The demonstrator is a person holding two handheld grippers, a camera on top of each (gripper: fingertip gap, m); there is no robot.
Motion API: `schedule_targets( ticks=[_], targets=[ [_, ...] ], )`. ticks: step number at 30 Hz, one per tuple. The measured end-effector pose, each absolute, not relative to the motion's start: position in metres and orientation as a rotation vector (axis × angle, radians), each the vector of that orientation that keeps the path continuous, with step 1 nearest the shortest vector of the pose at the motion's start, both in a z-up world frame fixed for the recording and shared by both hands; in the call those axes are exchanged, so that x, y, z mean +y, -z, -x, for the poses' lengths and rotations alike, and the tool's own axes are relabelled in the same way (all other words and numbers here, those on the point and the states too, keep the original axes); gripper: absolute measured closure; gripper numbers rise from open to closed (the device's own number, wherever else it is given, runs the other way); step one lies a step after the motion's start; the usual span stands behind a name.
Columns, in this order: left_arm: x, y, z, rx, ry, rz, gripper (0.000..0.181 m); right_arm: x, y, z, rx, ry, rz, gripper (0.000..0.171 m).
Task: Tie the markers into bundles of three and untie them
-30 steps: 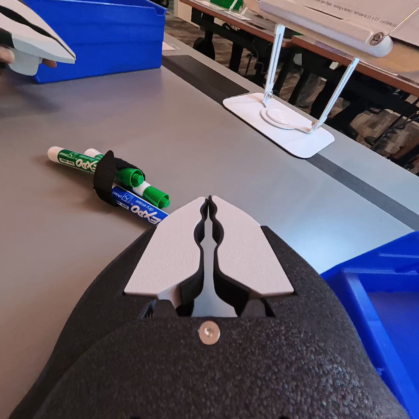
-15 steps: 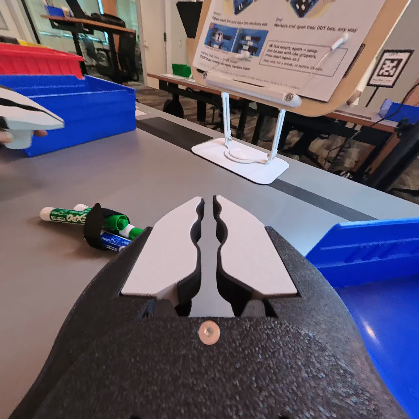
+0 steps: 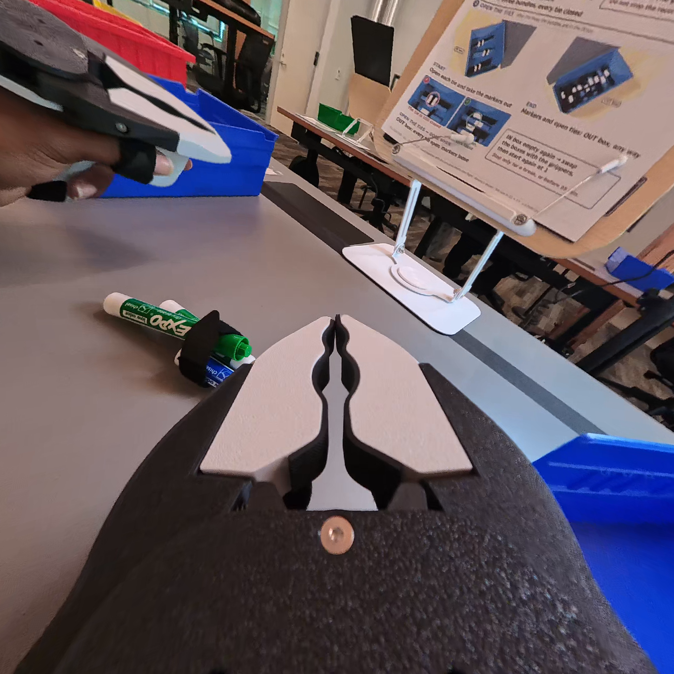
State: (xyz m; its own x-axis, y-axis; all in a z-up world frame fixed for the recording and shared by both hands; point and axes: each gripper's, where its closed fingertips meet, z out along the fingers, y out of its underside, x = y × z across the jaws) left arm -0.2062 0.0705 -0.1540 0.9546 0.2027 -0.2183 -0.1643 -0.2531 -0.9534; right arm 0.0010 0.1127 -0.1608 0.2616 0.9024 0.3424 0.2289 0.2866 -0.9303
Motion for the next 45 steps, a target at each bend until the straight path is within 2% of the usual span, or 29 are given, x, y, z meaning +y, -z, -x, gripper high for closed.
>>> schedule_targets(
  ticks=[9, 18, 25, 30, 33, 40, 42, 45],
  targets=[
    [0.065, 0.201, 0.2, 0.197, -0.528, 1.959, 0.181, 0.074, 0.171, 0.02, -1.408, -0.623, 1.104, 0.171],
    [0.078, 0.205, 0.168, 0.361, -0.628, 1.969, 0.181, 0.058, 0.17, 0.025, -1.444, -0.661, 1.061, 0.171],
    [0.074, 0.205, 0.163, 0.361, -0.629, 1.983, 0.181, 0.062, 0.147, 0.017, -1.327, -0.736, 1.064, 0.171],
    [0.074, 0.226, 0.168, 0.42, -0.735, 2.112, 0.181, -0.023, 0.121, 0.032, -1.485, -1.016, 0.926, 0.171],
    [0.08, 0.234, 0.166, 0.508, -0.86, 2.132, 0.181, -0.066, 0.123, 0.058, -1.592, -0.989, 0.91, 0.171],
    [0.075, 0.207, 0.154, 0.523, -0.922, 2.016, 0.181, -0.087, 0.134, 0.069, -1.637, -0.97, 0.878, 0.171],
    [0.07, 0.188, 0.154, 0.489, -0.921, 1.951, 0.181, -0.095, 0.117, 0.061, -1.588, -0.96, 0.778, 0.171],
    [0.049, 0.132, 0.146, 0.325, -0.74, 1.831, 0.181, -0.076, 0.059, 0.041, -1.325, -0.865, 0.736, 0.171]
  ],
)
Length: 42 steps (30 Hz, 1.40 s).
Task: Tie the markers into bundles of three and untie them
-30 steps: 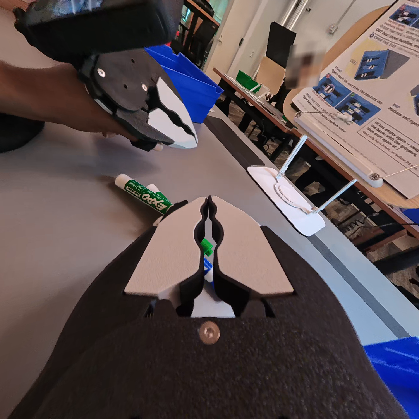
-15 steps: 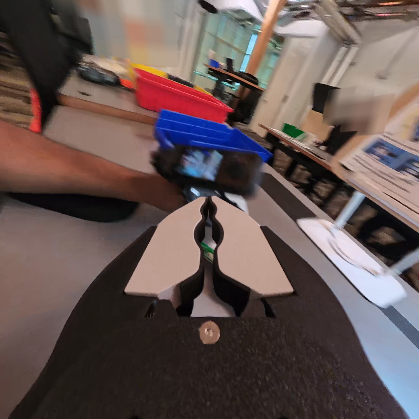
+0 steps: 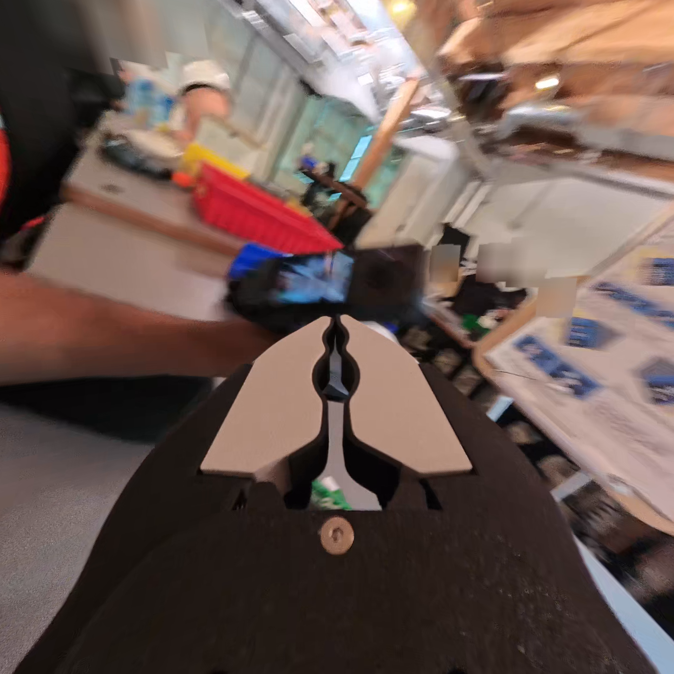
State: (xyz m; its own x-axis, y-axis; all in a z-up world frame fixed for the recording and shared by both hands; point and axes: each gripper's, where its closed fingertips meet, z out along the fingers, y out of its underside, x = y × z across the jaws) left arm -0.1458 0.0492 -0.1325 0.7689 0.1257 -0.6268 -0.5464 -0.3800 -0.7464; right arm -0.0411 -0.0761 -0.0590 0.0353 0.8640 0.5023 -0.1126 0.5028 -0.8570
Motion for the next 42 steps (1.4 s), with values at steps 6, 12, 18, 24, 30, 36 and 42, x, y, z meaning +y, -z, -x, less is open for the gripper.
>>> schedule_targets(
  ticks=[6, 12, 18, 24, 30, 36, 42],
  targets=[
    [-0.051, 0.043, 0.07, 0.188, -0.372, 1.537, 0.181, -0.022, 0.002, -0.013, -0.947, -0.551, 0.907, 0.171],
    [-0.085, 0.099, 0.065, 0.056, -0.351, 1.584, 0.181, -0.008, 0.085, -0.034, -0.907, -0.51, 1.226, 0.171],
    [-0.071, 0.124, 0.041, 0.105, -0.333, 1.658, 0.181, -0.026, 0.107, -0.038, -0.9, -0.469, 1.301, 0.171],
    [-0.063, 0.14, 0.051, 0.096, -0.318, 1.708, 0.181, 0.001, 0.134, -0.039, -0.893, -0.482, 1.398, 0.171],
    [-0.063, 0.149, 0.052, 0.093, -0.306, 1.734, 0.181, 0.002, 0.145, -0.039, -0.9, -0.493, 1.422, 0.171],
    [-0.061, 0.152, 0.054, 0.096, -0.295, 1.752, 0.181, 0.004, 0.151, -0.039, -0.904, -0.495, 1.436, 0.171],
    [-0.06, 0.155, 0.057, 0.091, -0.298, 1.764, 0.181, 0.008, 0.151, -0.041, -0.891, -0.502, 1.445, 0.171]
  ],
)
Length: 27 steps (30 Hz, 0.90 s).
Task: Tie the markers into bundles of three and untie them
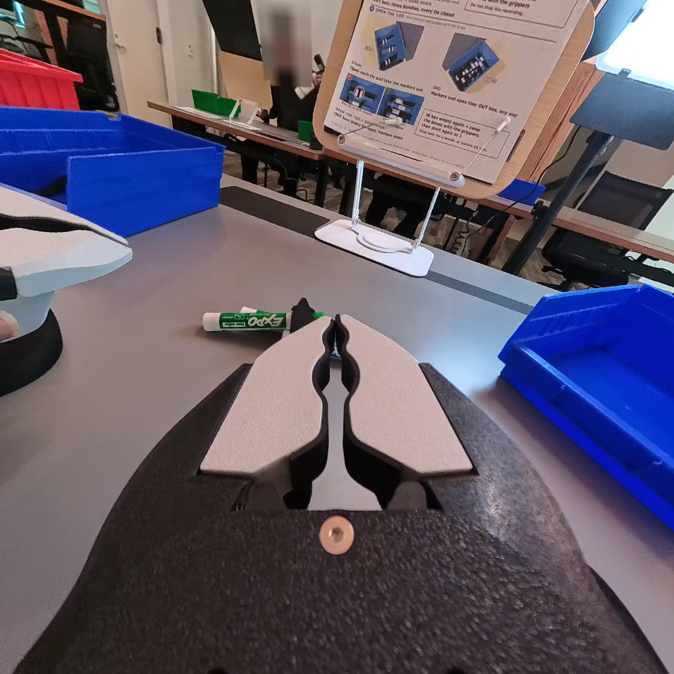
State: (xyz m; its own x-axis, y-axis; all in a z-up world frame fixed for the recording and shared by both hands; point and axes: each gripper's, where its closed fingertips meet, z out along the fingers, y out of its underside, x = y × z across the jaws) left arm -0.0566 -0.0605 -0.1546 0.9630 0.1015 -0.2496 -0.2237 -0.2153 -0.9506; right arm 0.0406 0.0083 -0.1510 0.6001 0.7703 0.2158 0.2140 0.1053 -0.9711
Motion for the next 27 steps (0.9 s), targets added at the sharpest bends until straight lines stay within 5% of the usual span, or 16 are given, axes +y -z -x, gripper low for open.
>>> schedule_targets(
  ticks=[27],
  targets=[
    [-0.059, 0.168, 0.064, 0.098, -0.31, 1.806, 0.181, 0.021, 0.164, -0.051, -0.883, -0.515, 1.475, 0.162]
  ],
)
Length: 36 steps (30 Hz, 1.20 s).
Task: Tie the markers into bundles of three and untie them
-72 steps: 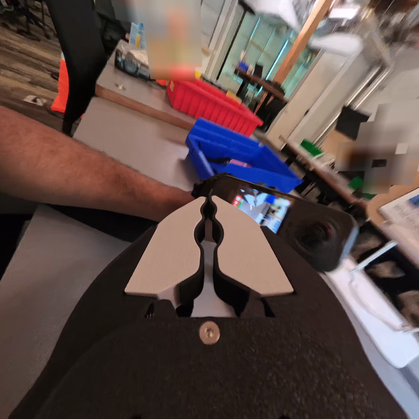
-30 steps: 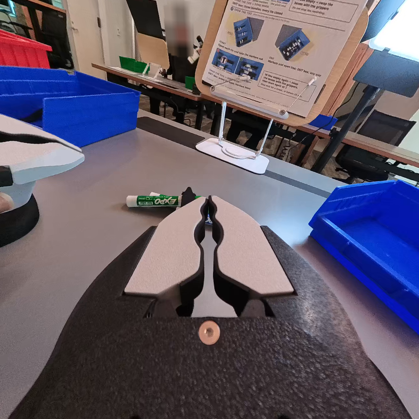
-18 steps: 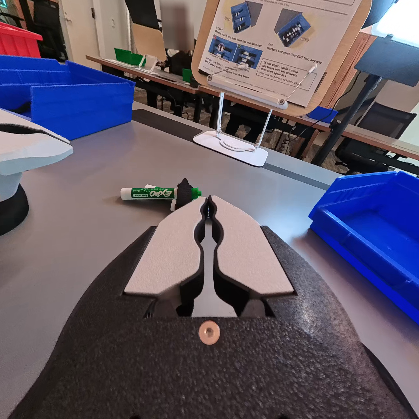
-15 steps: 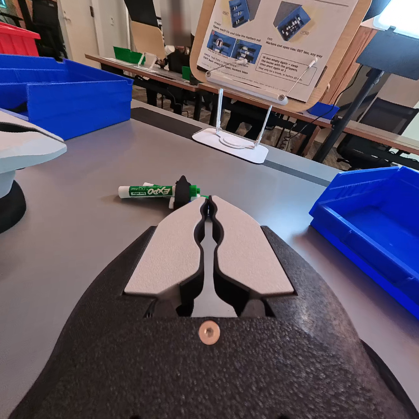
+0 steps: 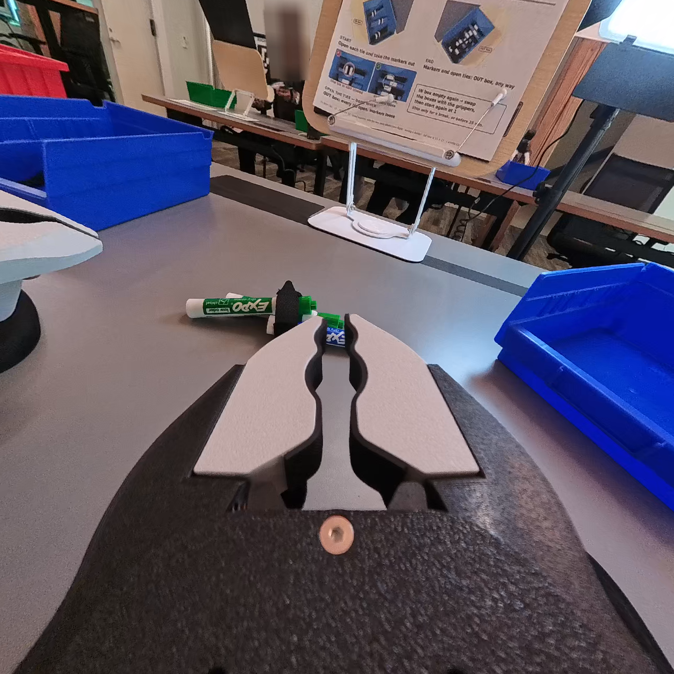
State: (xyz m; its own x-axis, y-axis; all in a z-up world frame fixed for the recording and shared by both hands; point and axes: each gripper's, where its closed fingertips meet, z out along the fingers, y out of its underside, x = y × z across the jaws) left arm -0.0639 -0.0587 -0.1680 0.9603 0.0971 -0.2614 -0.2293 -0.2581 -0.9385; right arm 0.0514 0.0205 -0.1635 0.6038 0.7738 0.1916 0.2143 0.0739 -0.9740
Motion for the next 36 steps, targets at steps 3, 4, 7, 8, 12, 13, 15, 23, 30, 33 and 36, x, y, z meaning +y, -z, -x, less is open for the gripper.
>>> schedule_targets(
  ticks=[3, 4, 7, 8, 12, 13, 15, 23, 30, 33, 36],
  targets=[
    [-0.059, 0.17, 0.064, 0.103, -0.309, 1.817, 0.181, 0.02, 0.164, -0.052, -0.886, -0.525, 1.476, 0.159],
    [-0.058, 0.17, 0.064, 0.104, -0.312, 1.818, 0.181, 0.019, 0.165, -0.052, -0.887, -0.528, 1.476, 0.159],
    [-0.057, 0.171, 0.064, 0.112, -0.318, 1.821, 0.181, 0.02, 0.166, -0.053, -0.887, -0.526, 1.479, 0.159],
    [-0.057, 0.171, 0.064, 0.112, -0.319, 1.818, 0.181, 0.02, 0.167, -0.054, -0.887, -0.526, 1.481, 0.159],
    [-0.057, 0.172, 0.066, 0.11, -0.317, 1.814, 0.18, 0.02, 0.17, -0.053, -0.892, -0.521, 1.484, 0.158],
    [-0.057, 0.173, 0.066, 0.11, -0.318, 1.818, 0.178, 0.02, 0.17, -0.053, -0.892, -0.52, 1.484, 0.158],
    [-0.055, 0.176, 0.067, 0.113, -0.313, 1.833, 0.174, 0.02, 0.171, -0.053, -0.895, -0.526, 1.486, 0.158],
    [-0.045, 0.191, 0.067, 0.136, -0.328, 1.912, 0.159, 0.01, 0.171, -0.047, -0.945, -0.571, 1.461, 0.158],
    [-0.017, 0.177, 0.089, 0.215, -0.575, 1.974, 0.165, -0.099, 0.116, -0.011, -1.25, -0.921, 1.122, 0.171],
    [-0.008, 0.171, 0.102, 0.256, -0.712, 1.976, 0.177, -0.139, 0.097, -0.002, -1.331, -1.003, 1.022, 0.171],
    [-0.002, 0.177, 0.105, 0.283, -0.763, 1.987, 0.181, -0.151, 0.098, 0.01, -1.387, -0.966, 1.034, 0.171]
  ],
)
